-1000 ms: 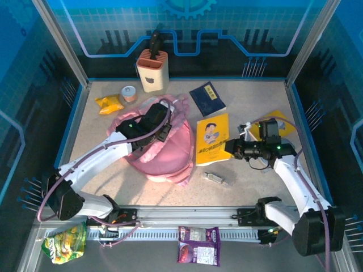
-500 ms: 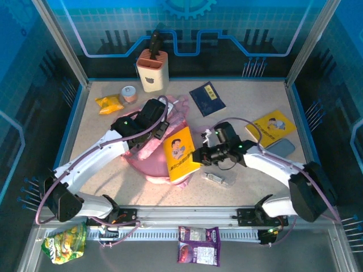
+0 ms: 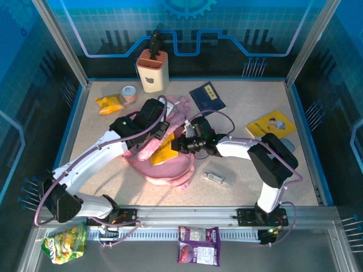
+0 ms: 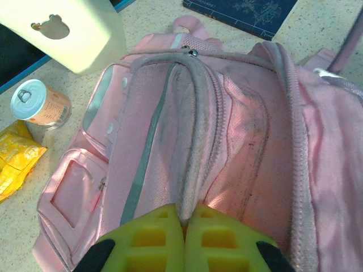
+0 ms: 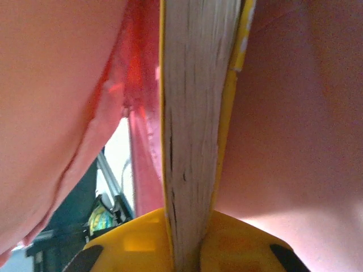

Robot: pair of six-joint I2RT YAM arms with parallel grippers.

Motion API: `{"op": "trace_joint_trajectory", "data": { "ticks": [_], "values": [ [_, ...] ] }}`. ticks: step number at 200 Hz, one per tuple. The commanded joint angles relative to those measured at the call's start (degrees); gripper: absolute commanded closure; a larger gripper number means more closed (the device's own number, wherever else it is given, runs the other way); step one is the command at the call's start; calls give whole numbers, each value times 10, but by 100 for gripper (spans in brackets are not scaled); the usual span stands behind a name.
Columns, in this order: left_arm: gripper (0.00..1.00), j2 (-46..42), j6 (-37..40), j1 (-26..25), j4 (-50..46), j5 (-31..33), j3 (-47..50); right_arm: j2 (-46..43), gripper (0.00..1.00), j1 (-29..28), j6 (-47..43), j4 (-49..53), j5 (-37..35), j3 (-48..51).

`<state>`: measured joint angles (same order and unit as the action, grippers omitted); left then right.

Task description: Pack the student bag

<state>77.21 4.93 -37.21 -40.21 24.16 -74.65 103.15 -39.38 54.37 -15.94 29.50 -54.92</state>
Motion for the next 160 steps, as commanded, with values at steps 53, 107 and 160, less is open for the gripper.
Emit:
{"op": "trace_joint_trajectory", "data": {
  "ticks": [53,107,160],
  "values": [
    [100,-44,13,5,70,4,4,-47,42,-15,-139,140,-136,-25],
    [100,-43,13,8,78,-2,11,-125,40,-85,-136,212,-207,39],
    [100,-39,15,9,68,-6,0,-57,71,-117,-138,168,-241,8]
  ]
}}
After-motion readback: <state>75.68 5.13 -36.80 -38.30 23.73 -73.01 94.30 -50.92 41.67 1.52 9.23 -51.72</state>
